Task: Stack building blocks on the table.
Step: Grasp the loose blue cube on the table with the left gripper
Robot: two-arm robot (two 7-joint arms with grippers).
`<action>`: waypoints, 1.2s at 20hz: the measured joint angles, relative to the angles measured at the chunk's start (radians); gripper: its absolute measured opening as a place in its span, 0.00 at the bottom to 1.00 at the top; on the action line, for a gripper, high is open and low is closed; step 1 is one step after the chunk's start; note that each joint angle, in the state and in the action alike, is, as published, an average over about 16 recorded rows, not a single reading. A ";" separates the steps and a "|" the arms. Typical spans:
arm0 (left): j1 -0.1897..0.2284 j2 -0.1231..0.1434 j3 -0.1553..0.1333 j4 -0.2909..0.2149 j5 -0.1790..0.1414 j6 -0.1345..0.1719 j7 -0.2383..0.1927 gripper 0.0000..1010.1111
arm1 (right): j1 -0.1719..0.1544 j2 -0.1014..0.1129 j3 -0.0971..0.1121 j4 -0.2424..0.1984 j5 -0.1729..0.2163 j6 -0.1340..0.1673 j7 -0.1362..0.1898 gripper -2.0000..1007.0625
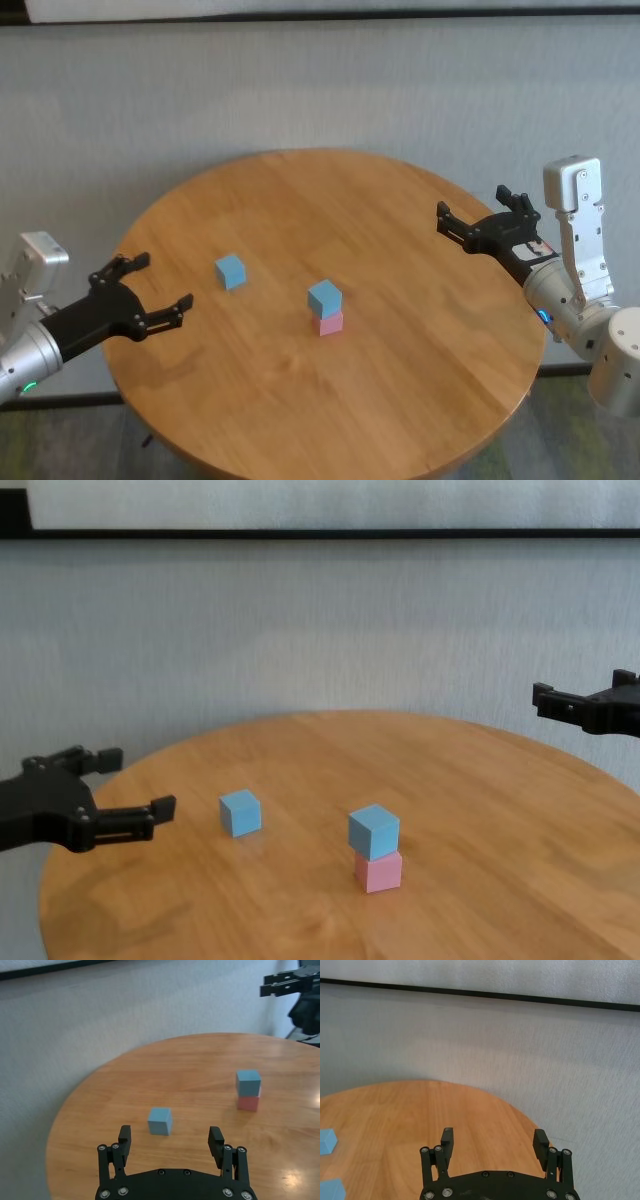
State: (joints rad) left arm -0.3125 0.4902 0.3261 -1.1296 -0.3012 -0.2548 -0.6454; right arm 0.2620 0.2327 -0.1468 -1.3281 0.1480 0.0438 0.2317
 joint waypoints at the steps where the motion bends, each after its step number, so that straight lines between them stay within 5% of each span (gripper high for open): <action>1: -0.011 -0.004 0.002 0.020 -0.006 -0.006 -0.013 0.99 | 0.000 0.000 0.000 0.000 0.000 0.000 0.000 1.00; 13: -0.140 -0.033 0.054 0.192 -0.044 -0.037 -0.123 0.99 | 0.001 -0.001 -0.001 0.002 0.000 -0.001 0.000 1.00; 18: -0.174 -0.035 0.063 0.212 -0.051 -0.011 -0.123 0.99 | 0.001 -0.001 -0.001 0.002 0.000 -0.002 0.000 1.00; 24: -0.211 -0.045 0.067 0.229 -0.053 0.058 -0.089 0.99 | 0.002 -0.002 -0.001 0.003 0.000 -0.002 0.000 1.00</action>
State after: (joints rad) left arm -0.5239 0.4457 0.3935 -0.9009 -0.3546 -0.1970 -0.7347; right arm 0.2638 0.2311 -0.1482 -1.3255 0.1481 0.0417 0.2321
